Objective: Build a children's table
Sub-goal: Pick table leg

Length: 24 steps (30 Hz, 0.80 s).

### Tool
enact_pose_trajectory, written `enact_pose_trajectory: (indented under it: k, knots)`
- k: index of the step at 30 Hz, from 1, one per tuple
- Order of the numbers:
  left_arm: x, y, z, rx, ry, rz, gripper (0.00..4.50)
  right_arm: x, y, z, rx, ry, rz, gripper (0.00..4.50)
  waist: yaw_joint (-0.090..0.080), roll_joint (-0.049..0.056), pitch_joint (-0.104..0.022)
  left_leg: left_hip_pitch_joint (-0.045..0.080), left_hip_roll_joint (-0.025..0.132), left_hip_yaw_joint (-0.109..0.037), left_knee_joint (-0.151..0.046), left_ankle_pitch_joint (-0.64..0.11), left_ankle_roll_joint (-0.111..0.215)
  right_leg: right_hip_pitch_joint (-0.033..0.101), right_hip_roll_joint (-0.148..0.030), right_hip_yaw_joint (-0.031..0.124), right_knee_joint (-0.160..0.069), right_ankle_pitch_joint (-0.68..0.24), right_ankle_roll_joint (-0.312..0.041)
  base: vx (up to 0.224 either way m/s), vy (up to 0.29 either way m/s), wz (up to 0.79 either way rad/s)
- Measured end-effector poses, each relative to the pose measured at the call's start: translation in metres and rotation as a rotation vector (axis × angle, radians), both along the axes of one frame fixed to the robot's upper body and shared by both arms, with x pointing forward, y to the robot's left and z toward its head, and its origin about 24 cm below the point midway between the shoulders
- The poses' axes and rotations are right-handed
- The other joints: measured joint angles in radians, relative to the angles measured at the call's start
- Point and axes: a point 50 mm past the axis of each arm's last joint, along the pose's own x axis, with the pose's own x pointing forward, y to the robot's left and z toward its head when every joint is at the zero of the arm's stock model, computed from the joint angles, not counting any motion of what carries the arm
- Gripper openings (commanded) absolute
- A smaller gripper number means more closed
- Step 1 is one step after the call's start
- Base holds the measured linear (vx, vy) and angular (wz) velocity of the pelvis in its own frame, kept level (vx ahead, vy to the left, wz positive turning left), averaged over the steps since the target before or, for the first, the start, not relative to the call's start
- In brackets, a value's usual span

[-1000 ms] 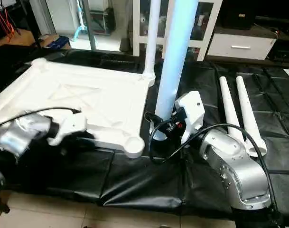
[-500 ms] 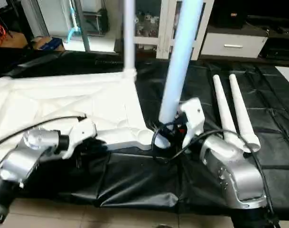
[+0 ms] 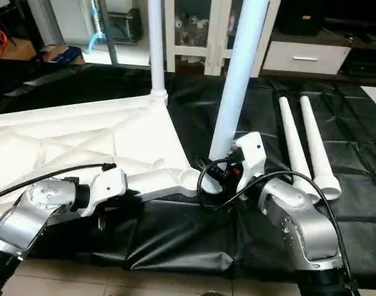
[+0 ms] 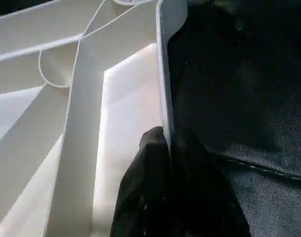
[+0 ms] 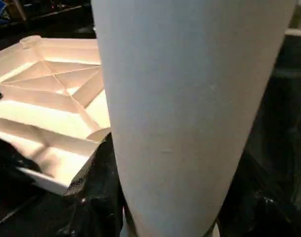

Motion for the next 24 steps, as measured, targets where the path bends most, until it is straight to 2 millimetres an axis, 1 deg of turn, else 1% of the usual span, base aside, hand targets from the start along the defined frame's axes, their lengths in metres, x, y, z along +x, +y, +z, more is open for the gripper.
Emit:
enact_pose_trajectory:
  k: [12, 13, 14, 16, 19, 22, 24]
  knots:
    - [-0.001, 0.002, -0.004, -0.011, -0.063, -0.046, 0.01, -0.001, 0.005, 0.0, 0.032, -0.046, -0.006, 1.93, 0.0, -0.004, 0.0, 0.0, 0.0, 0.0, -0.001, 0.0, 0.0, 0.0, 0.0, 0.0, 0.0, -0.001, 0.0, 0.0, 0.0, 0.0]
    - [-0.001, 0.003, -0.004, -0.016, -0.061, -0.045, 0.31, -0.001, 0.006, 0.001, 0.036, -0.05, -0.006, 1.93, 0.0, -0.004, 0.0, 0.0, 0.0, 0.0, 0.0, 0.0, 0.0, 0.0, 0.0, 0.0, 0.0, -0.001, 0.0, 0.0, 0.0, 0.0]
    - [-0.001, 0.003, -0.003, -0.025, -0.051, -0.039, 0.31, -0.001, 0.006, 0.001, 0.037, -0.052, -0.006, 1.93, 0.0, -0.004, 0.0, 0.0, 0.0, 0.0, 0.0, 0.0, 0.0, 0.0, 0.0, 0.0, 0.0, -0.001, 0.0, 0.0, 0.0, 0.0]
    - [-0.003, 0.003, -0.003, -0.04, -0.024, -0.046, 0.65, -0.001, 0.006, 0.0, 0.039, -0.056, -0.008, 1.93, 0.001, -0.004, 0.0, 0.0, 0.0, 0.0, -0.001, 0.0, 0.0, 0.0, 0.0, 0.0, 0.0, -0.001, 0.0, 0.0, 0.0, 0.0]
    - [-0.006, 0.0, -0.003, -0.066, -0.011, -0.058, 0.74, -0.002, 0.005, -0.001, 0.039, -0.051, -0.009, 1.93, 0.002, -0.004, 0.001, 0.0, 0.0, 0.001, 0.0, 0.0, 0.001, -0.001, 0.0, 0.0, 0.0, -0.001, 0.0, 0.0, 0.0, 0.0]
    - [-0.006, -0.004, -0.003, -0.078, -0.015, -0.057, 1.08, -0.002, 0.006, -0.001, 0.04, -0.051, -0.005, 1.93, 0.003, -0.006, 0.001, 0.0, 0.0, 0.001, 0.0, 0.0, 0.001, 0.0, 0.0, 0.0, 0.0, -0.001, -0.001, 0.0, 0.0, 0.0]
    - [-0.005, -0.008, -0.004, -0.085, -0.014, -0.063, 1.08, -0.002, 0.006, -0.001, 0.04, -0.051, -0.001, 1.93, 0.003, -0.006, 0.002, 0.0, 0.0, 0.001, 0.0, 0.0, 0.001, 0.0, 0.0, 0.0, 0.0, -0.001, 0.0, 0.0, 0.0, 0.0]
